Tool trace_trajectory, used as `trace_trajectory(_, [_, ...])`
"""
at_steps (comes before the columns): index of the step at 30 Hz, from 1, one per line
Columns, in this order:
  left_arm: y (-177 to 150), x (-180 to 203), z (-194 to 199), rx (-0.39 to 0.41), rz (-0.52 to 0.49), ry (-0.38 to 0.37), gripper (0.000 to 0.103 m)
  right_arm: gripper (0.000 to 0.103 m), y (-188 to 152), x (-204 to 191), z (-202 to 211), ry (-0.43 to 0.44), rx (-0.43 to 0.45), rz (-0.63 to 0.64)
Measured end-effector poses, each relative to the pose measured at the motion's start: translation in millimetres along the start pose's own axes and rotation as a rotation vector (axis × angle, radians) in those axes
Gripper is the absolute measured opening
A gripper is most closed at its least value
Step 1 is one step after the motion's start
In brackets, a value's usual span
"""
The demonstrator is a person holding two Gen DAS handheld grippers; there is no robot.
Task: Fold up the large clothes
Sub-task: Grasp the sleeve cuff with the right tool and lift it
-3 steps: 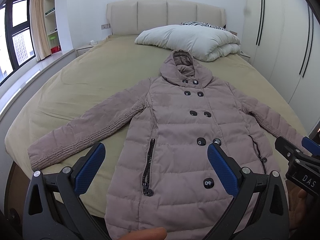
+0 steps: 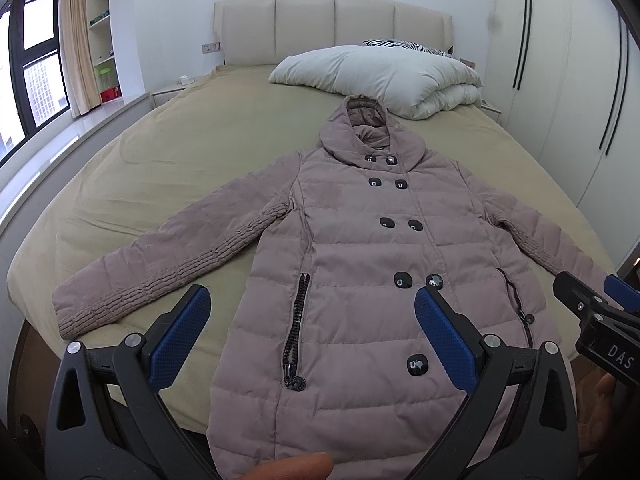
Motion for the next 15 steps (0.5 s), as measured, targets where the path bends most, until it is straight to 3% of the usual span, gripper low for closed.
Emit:
trace_trajectory(7, [-7, 5, -24, -0.081, 0.048, -0.069, 0.103, 0.103, 1, 55, -19, 0.024, -0.018, -0.139])
trace_trajectory(11, [-14, 14, -44, -0.117, 0.052, -0.119, 0.103, 0.103, 1, 141, -29, 0.004, 0.029, -0.319])
trace_trajectory(15, [-17, 29, -66, -0.180, 0.053, -0.211, 0.103, 0.098, -15, 247, -41, 0.003, 0.063, -0.599])
Point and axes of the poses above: each gripper's, at about its wrist camera, not at the fingertips, and z roughly against the way its jaws point, x to its right, y to its top, the point moved 10 cm from there along -z, roughly the way its jaws point, and after that the axes turned 12 degrees about y, right-handed, at the moved point
